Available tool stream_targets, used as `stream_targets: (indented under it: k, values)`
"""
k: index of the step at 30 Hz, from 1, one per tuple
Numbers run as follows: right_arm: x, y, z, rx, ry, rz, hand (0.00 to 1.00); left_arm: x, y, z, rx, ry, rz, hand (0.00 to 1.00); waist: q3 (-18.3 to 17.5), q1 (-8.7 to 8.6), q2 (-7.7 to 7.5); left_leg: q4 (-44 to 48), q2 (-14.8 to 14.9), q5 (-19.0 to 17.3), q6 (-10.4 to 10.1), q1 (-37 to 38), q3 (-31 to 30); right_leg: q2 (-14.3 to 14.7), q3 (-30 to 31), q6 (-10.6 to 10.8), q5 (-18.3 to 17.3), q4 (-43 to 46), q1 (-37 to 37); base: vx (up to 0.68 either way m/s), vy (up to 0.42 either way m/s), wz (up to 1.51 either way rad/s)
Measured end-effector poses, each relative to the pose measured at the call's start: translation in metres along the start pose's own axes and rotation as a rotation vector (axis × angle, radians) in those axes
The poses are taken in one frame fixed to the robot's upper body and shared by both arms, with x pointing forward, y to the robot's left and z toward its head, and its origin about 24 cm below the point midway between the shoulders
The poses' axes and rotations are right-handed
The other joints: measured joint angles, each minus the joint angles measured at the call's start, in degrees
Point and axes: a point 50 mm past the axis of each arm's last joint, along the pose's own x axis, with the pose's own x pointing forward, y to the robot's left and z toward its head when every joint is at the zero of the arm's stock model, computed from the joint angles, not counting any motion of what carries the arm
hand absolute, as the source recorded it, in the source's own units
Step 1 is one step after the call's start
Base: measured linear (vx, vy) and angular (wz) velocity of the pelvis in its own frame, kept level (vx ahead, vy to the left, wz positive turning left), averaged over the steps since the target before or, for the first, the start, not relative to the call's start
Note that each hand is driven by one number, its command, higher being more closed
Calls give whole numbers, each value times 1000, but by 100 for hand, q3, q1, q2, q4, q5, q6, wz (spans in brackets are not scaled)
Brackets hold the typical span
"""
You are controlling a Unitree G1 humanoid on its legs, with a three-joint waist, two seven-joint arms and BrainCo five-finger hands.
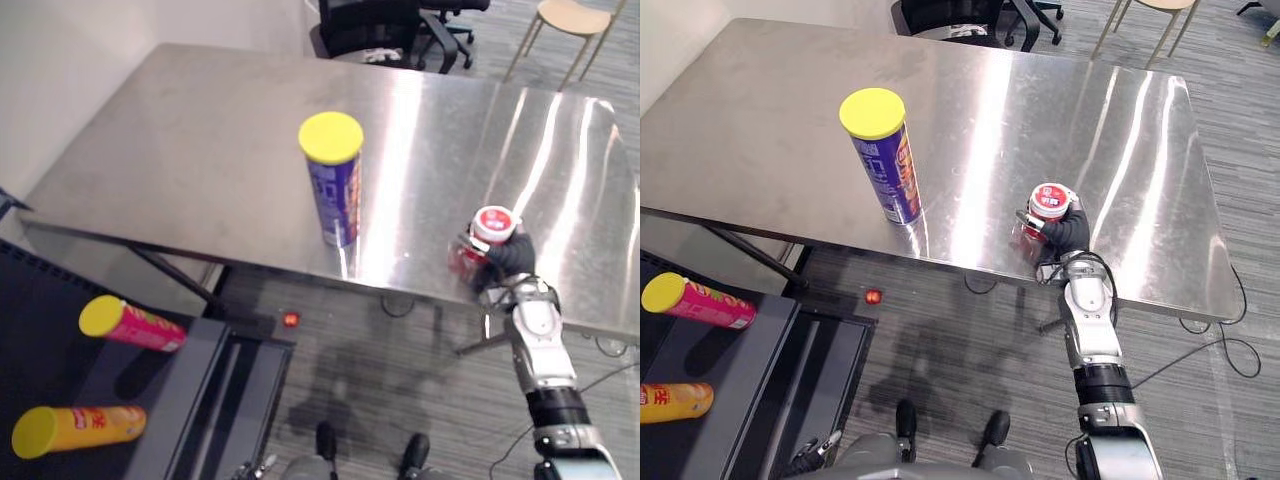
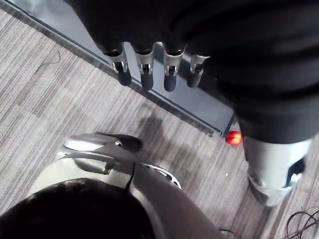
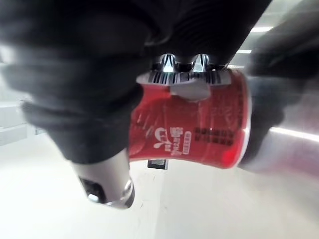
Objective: Put the gum and the chips on the shelf.
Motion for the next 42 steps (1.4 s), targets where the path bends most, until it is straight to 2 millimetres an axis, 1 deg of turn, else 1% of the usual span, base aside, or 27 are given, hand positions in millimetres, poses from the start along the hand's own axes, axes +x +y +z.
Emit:
stream_targets:
  k: [3, 5, 9, 12, 14, 16, 21, 27, 29, 30, 31, 32, 33, 34, 35, 36, 37, 38, 39, 40, 41, 42]
  values:
    - [-1, 4, 4, -21, -18, 20, 100, 0, 0, 2, 0, -7, -1, 0, 1, 1, -1, 1, 12, 0, 0, 26, 12, -13, 28, 14, 9, 4, 16, -20, -7, -2]
    - [-4, 4, 9, -24, -39, 23, 100, 0, 0, 2, -4, -9, 2, 0, 1, 0, -1, 7, 8, -1, 0, 32, 13, -20, 31, 20, 12, 5, 25, 0, 0, 0]
    - [-18, 1, 13, -33, -59, 28, 100, 1, 0, 3, 33, -6, -3, 0, 1, -21, 0, 40, 1, -7, 0, 163, -26, -39, -1, 22, 12, 10, 201, -15, 2, 4]
    - [-26, -8, 23, -51, -98, 2, 100, 1, 0, 3, 35, -5, -3, 0, -1, -50, 2, 61, 6, -13, 9, 199, -52, -56, -8, 24, 10, 99, 218, -45, 11, 3]
    - [-31, -18, 33, -65, -139, -34, 100, 0, 0, 2, 37, 1, -2, 0, -1, -70, 2, 80, -13, -21, 24, 236, -98, -77, -23, 25, 8, 120, 274, -73, 22, 5]
    - [-35, -22, 36, -73, -147, -48, 100, 0, 0, 2, 44, 1, -3, 0, -9, -69, 4, 91, -23, -19, 27, 281, -113, -86, -25, 27, 7, 120, 327, -68, 11, 1]
    - [-43, -23, 36, -80, -139, -33, 100, 0, 0, 1, 59, 5, -6, 0, -48, -71, 10, 71, -26, 25, 47, 310, -102, -79, -2, 30, 4, 92, 344, -69, -9, -3]
    - [-58, -29, 24, -78, -75, -41, 100, -2, 3, -5, 50, 29, 3, 0, -293, -74, 16, 66, -18, 38, 45, 333, -61, -67, 41, 30, 5, 83, 346, -3, 0, -2]
    - [-60, -30, 22, -75, -66, -43, 100, -2, 3, -7, 48, 35, 3, 0, -318, -82, 19, 124, -6, 29, 43, 335, -41, -77, 64, 28, 3, 141, 338, -4, 7, -6]
    - [-61, -29, 21, -62, -62, -51, 100, -2, 3, -7, 46, 35, 3, 0, -311, -84, 29, 346, 32, -67, 38, 245, -38, -89, 84, 24, -28, 277, 295, -40, 8, -2]
    - [-61, -26, 19, -43, -59, -55, 100, -2, 3, -6, 41, 33, 2, 0, -293, -85, 44, 694, 77, -223, 48, 119, -54, -121, 87, 20, -141, 485, 245, -50, 10, 0]
    - [-61, -24, 18, -37, -56, -50, 100, -2, 2, -6, 39, 33, 0, 0, -277, -82, 61, 874, 102, -303, 55, 57, -69, -146, 86, 10, -222, 628, 210, -93, 21, 9]
    - [-61, -20, 17, -28, -52, -32, 100, -1, 1, -6, 40, 33, -5, 0, -221, -82, 104, 1177, 140, -434, 52, -22, -132, -183, 75, 6, -365, 895, 183, -126, 17, 17]
    - [-60, -15, 15, -9, -44, -10, 100, -1, 0, -6, 37, 34, -11, 0, -181, -70, 132, 1339, 169, -497, 51, -95, -187, -202, 40, -10, -467, 1064, 181, -151, 7, 19]
    - [-58, -11, 13, -1, -40, 6, 100, -1, 0, -6, 28, 34, -13, 0, -158, -61, 141, 1363, 180, -508, 41, -133, -224, -202, 20, -35, -492, 1118, 175, -164, -33, 30]
    - [-55, -2, 10, 13, -30, 38, 100, -1, -1, -6, 7, 33, -17, 0, -145, -62, 159, 1382, 187, -493, 33, -231, -364, -190, -103, -87, -525, 1139, 155, -173, -67, 57]
    - [-52, 4, 9, 23, -29, 64, 100, -1, -2, -4, 8, 27, -25, 0, -140, -68, 177, 1335, 171, -365, -1, -406, -588, -194, -308, -124, -545, 1142, 83, -163, -76, 75]
    - [-50, 6, 10, 31, -34, 74, 100, 0, -3, -3, 10, 23, -29, 0, -139, -65, 168, 1252, 154, -280, -47, -487, -715, -188, -449, -124, -545, 1128, 60, -162, -99, 112]
    - [-46, 8, 13, 42, -50, 82, 100, 0, -4, -1, 12, 18, -37, 0, -127, -67, 227, 1024, 111, -53, -135, -647, -1021, -188, -746, -140, -553, 1130, -28, -124, -111, 121]
    - [-41, 8, 17, 40, -72, 83, 100, 1, -7, -1, 13, 14, -45, 0, -112, -38, 242, 700, 151, 50, -186, -676, -1098, -165, -1016, -202, -560, 1163, -105, -160, -158, 149]
    - [-38, 8, 21, 37, -89, 81, 100, 0, -5, -4, 11, 29, -41, 0, -108, -18, 251, 292, 239, -21, -130, -670, -856, -119, -1269, -296, -463, 965, -71, -105, -138, 125]
    - [-37, 6, 23, 34, -98, 75, 100, 0, -5, -5, 9, 39, -38, 0, -105, -21, 221, 256, 263, -63, -40, -683, -579, -196, -1439, -342, -409, 844, -66, -94, -74, 109]
